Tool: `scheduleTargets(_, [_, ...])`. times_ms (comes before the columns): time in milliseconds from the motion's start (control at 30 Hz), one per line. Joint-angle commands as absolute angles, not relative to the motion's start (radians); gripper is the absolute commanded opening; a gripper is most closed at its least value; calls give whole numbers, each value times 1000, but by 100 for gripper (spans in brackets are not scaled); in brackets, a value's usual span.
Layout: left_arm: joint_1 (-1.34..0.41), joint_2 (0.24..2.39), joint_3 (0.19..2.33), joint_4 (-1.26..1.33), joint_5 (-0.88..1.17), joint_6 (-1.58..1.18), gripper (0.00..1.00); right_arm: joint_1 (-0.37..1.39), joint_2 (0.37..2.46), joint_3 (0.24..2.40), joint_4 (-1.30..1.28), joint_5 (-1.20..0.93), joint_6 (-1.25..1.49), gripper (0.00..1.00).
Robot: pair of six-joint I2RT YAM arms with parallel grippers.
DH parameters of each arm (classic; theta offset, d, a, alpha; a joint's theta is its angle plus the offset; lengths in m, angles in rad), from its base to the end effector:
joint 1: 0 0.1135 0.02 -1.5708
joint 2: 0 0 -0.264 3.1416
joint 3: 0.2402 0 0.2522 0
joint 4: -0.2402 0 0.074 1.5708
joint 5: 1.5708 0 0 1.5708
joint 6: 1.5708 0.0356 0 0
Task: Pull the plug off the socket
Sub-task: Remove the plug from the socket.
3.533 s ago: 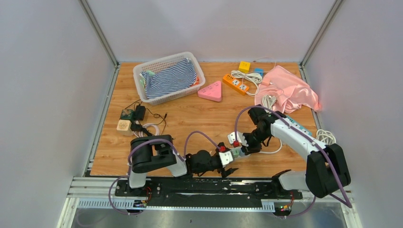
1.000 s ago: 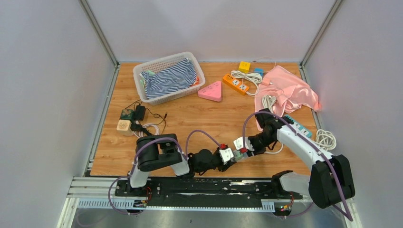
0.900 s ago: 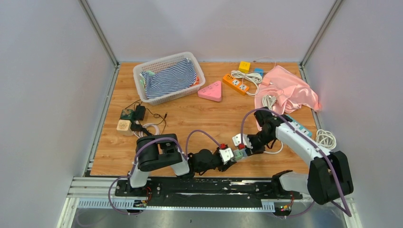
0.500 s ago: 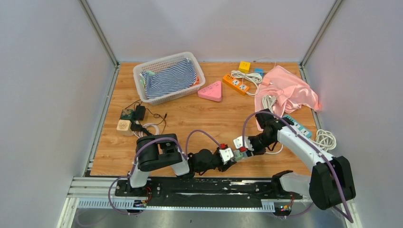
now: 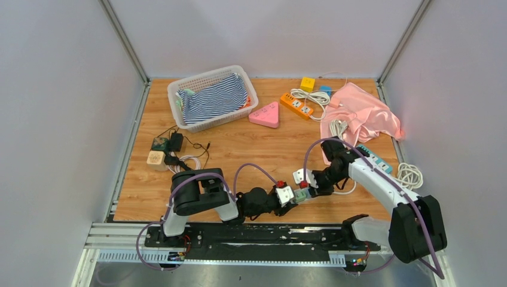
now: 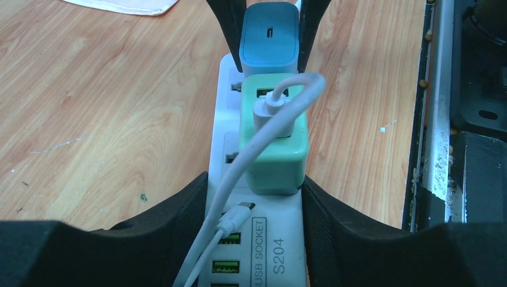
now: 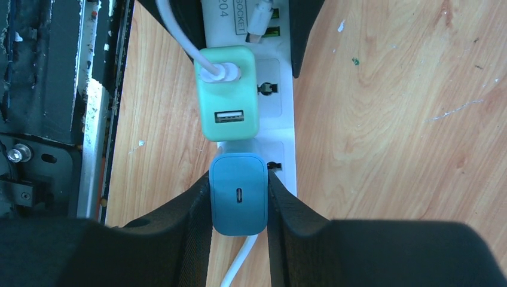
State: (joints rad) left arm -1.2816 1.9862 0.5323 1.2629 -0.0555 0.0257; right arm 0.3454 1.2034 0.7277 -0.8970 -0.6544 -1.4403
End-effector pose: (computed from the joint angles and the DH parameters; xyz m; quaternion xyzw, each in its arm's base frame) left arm 0.0938 -0.3083 0.0980 0.4548 0.6228 -0.3565 0.5274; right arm 0.1719 0.0849 0.2008 -0.7539 0.5663 0.2243 0.2464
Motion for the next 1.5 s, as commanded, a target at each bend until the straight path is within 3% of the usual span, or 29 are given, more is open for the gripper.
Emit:
scheduleTargets(0, [-1284,2027,546,1214,-26,8,0,342,1153,679,-899,-760,-1504,0])
scheduleTargets(500, [-1285,2027,549,1212,-21,8,0,342,1180,699,-770,-681,-1272,0])
scheduleTargets(700, [-1284,2029,550,1210,-22,8,0,344,1119,662,-902,-766,-1566,0])
scheduleTargets(800, [-1284,2031,552,1208,-21,8,0,345,1101,651,-900,-761,-1584,0])
scheduleTargets(1200, [-1284,2030,552,1206,-19,9,0,343,1161,696,-735,-651,-1249,0])
scheduleTargets(1467, [-1284,2029,551,1210,-17,8,0,343,1093,662,-957,-769,-1653,0])
